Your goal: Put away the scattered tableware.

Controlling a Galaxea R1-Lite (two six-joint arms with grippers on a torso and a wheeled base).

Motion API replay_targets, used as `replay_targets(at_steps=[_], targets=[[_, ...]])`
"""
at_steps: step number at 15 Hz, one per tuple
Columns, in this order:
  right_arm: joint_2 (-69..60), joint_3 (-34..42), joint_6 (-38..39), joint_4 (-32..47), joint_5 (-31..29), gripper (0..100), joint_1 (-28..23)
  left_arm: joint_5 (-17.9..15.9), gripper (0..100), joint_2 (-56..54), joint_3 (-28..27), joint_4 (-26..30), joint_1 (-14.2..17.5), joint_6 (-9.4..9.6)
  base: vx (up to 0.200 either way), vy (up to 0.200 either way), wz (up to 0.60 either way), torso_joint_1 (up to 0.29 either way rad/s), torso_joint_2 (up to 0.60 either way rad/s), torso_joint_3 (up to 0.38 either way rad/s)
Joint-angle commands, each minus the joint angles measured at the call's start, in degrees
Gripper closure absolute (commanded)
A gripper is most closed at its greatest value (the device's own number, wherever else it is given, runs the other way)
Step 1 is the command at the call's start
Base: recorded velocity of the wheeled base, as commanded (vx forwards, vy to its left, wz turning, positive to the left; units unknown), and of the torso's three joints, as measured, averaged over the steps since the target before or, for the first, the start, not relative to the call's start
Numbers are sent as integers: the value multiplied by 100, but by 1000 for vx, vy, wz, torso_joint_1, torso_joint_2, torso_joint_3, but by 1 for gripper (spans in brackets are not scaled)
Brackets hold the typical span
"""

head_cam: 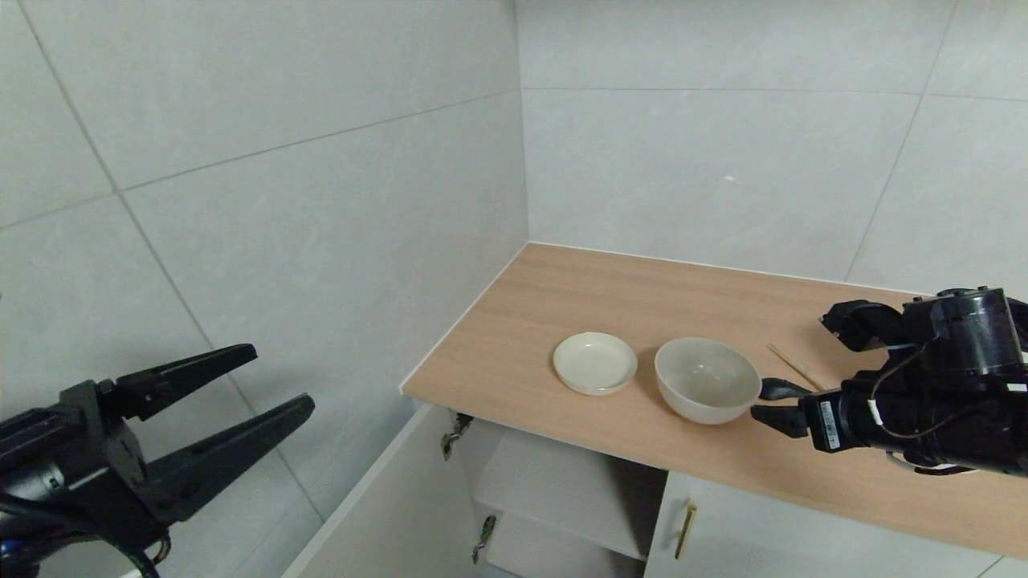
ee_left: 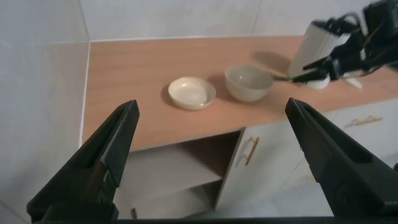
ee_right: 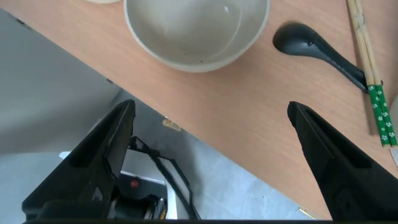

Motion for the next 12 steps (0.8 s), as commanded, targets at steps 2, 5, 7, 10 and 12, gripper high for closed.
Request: replay_targets(at_steps=[2, 5, 7, 10, 12], targets=[[419, -321, 1, -135, 33, 0, -110, 5, 0, 326, -29, -3, -1, 170, 0, 0, 0, 0, 0, 0], [885, -804, 10, -144, -37, 0, -102, 5, 0, 555, -29, 6, -1, 161, 0, 0, 0, 0, 0, 0], [1096, -910, 10, -144, -248, 0, -84, 5, 0, 695, -99, -3, -1, 152, 0, 0, 0, 0, 0, 0], [1368, -1094, 28, -144, -283, 0, -93, 23, 0, 845, -275, 6, -1, 126, 0, 0, 0, 0, 0, 0], [1562, -1217, 36, -144, -362, 0, -93, 23, 0, 845, -204, 6, -1, 126, 0, 0, 0, 0, 0, 0]])
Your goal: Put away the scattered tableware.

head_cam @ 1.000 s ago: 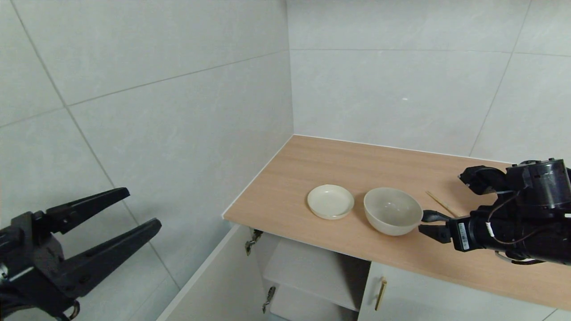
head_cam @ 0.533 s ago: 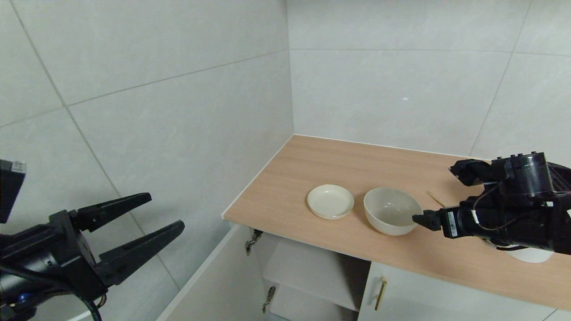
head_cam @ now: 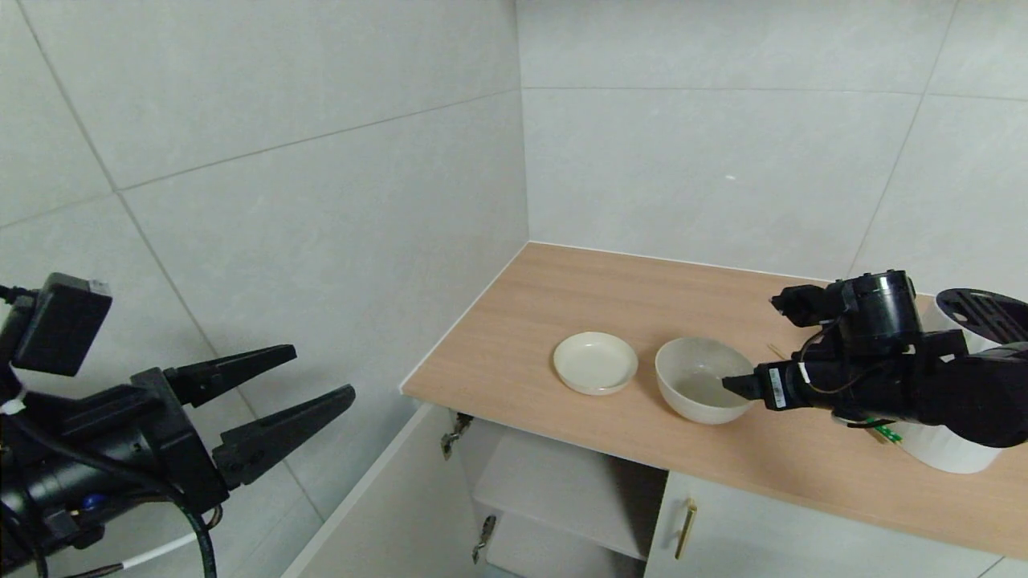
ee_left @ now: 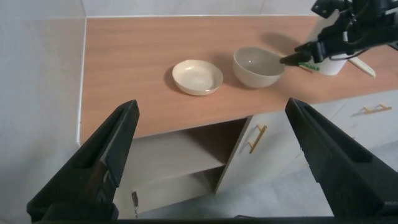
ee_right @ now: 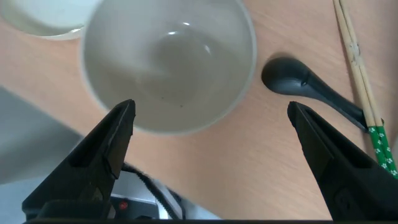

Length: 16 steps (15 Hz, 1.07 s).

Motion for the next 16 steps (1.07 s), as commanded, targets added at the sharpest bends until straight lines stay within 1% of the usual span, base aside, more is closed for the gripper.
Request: replay_targets(at_steps=[1, 3, 9, 16], targets=[[313, -80, 11, -2, -122, 0, -5, 3, 0, 22, 40, -9, -1, -12, 0, 0, 0, 0, 0, 0], [409, -124, 11, -2, -131, 0, -23, 3, 0, 5, 40, -9, -1, -12, 0, 0, 0, 0, 0, 0], [1025, -757, 90, -2, -140, 0, -14, -5, 0, 22, 119, -9, -1, -12, 0, 0, 0, 0, 0, 0], [1341, -924, 213, -2, -227, 0, -14, -5, 0, -75, 154, 0, -1, -12, 0, 0, 0, 0, 0, 0]])
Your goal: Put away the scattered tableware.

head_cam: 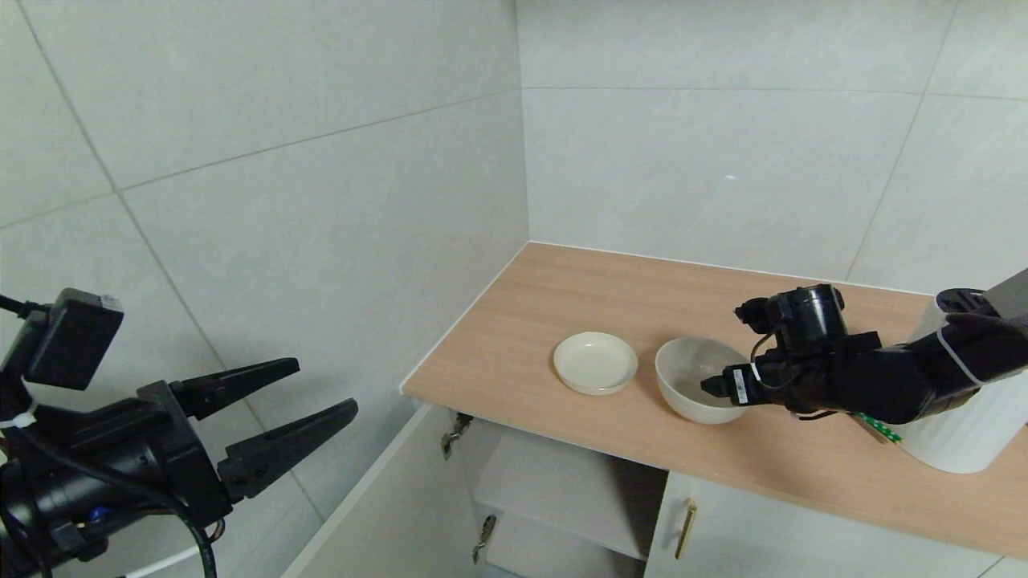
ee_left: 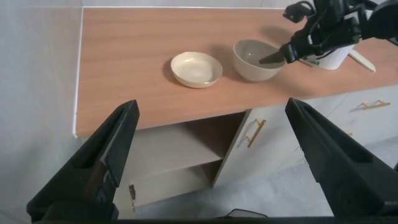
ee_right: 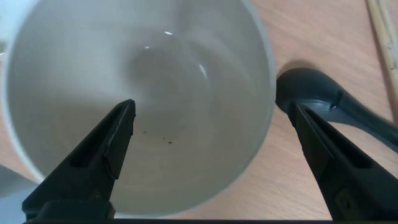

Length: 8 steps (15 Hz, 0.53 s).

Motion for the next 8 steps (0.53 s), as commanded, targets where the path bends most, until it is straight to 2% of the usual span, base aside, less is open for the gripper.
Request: replay_targets(at_steps=[1, 2, 8], targets=[[132, -63, 2, -10, -12, 0, 0, 0, 0, -87, 43, -5, -1, 0, 0, 0, 0, 0, 0, 0], [194, -143, 20, -2, -30, 100, 0, 0, 0, -158, 78, 3, -1, -8, 0, 0, 0, 0, 0, 0], [106, -151, 81, -10, -30, 100, 0, 0, 0, -202, 78, 3, -1, -8, 0, 0, 0, 0, 0, 0]])
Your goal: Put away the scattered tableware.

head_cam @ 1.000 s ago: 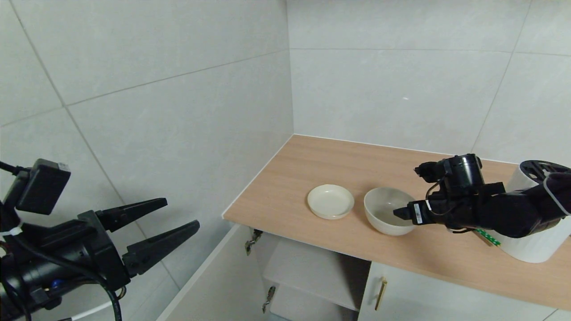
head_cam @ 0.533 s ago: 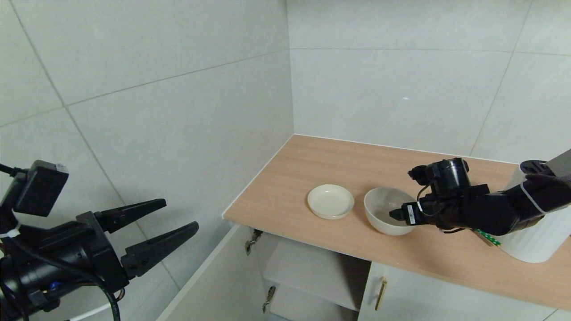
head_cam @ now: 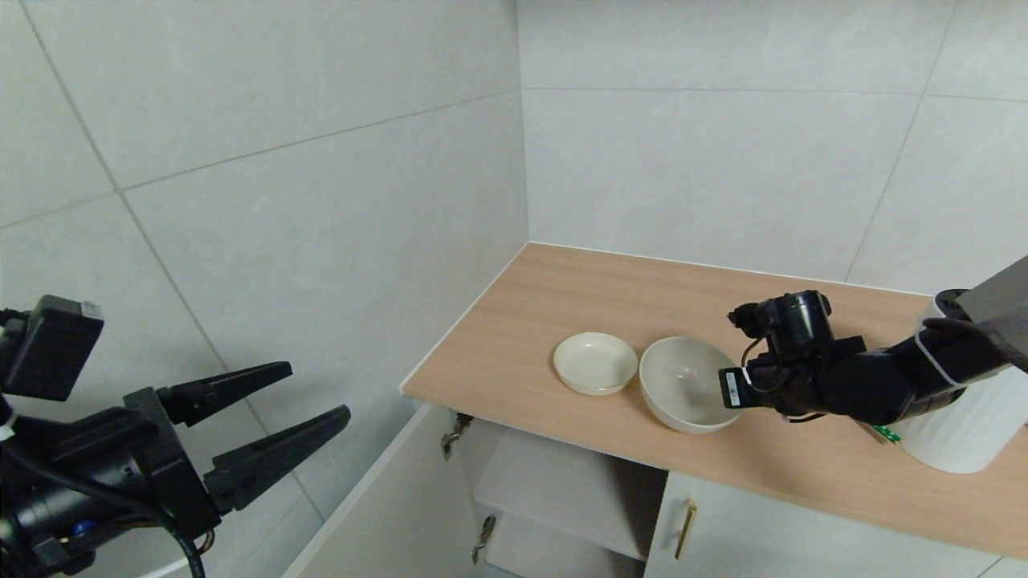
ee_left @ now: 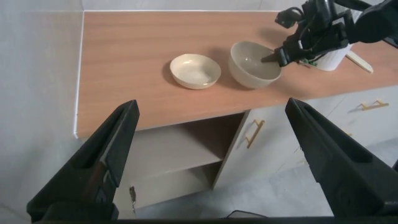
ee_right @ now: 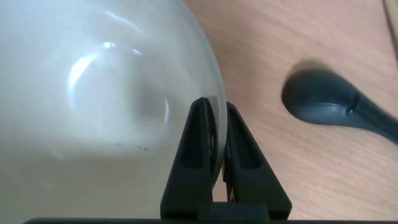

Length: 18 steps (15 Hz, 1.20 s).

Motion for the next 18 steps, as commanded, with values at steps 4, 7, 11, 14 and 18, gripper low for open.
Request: replay_targets(at_steps=[4, 7, 11, 14, 18], targets=[[-1277, 158, 39, 25, 1, 100, -15, -8, 0, -20, -60, -7, -1, 23, 0, 0, 0, 0, 0, 0], [-2297, 1037, 21, 17, 10, 100, -6, 18, 0, 59, -60, 20, -1, 40, 0, 0, 0, 0, 0, 0], [-3598, 2127, -23, 25, 71, 100, -6, 335, 0, 165, -191, 46, -9, 260, 0, 0, 0, 0, 0, 0], [-4169, 2628, -32, 34, 141, 100, -15, 651, 0, 182, -253, 64, -220, 357, 0, 0, 0, 0, 0, 0], [-4318, 2672, -322, 25, 423, 100, -85, 792, 0, 543, -930, 1004, -379, 357, 0, 0, 0, 0, 0, 0]])
